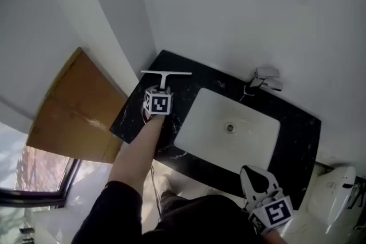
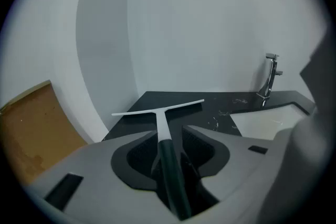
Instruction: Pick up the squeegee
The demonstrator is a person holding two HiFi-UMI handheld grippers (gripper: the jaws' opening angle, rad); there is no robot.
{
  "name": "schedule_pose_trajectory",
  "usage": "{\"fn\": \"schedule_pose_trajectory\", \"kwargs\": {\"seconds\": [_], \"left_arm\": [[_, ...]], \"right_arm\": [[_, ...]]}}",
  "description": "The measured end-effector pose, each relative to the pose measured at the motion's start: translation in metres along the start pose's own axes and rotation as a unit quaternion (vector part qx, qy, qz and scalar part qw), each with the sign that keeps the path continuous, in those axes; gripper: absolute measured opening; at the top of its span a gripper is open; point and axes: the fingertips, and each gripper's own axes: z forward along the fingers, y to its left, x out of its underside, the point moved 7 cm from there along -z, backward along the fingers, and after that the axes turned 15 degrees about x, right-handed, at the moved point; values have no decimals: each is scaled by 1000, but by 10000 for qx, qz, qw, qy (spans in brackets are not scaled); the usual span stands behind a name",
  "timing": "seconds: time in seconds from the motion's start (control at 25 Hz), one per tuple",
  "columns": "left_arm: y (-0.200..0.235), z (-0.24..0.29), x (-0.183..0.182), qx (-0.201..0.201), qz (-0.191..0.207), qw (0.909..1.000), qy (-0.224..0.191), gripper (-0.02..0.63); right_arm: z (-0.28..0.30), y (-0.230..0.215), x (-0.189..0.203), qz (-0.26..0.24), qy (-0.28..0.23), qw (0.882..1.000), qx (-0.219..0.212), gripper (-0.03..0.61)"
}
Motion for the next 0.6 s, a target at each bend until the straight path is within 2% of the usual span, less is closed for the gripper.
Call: {"fn": "schedule_pose_trajectory", "kwargs": {"seconds": [0.24, 0.6], "left_arm": [[12, 15, 10, -117, -274, 9988, 382, 150], [17, 16, 14, -190, -246, 9984, 482, 109]], "right_arm": [[9, -3, -2, 29, -55, 10000, -32, 9], [10, -3, -4, 96, -96, 9999, -45, 9]]}}
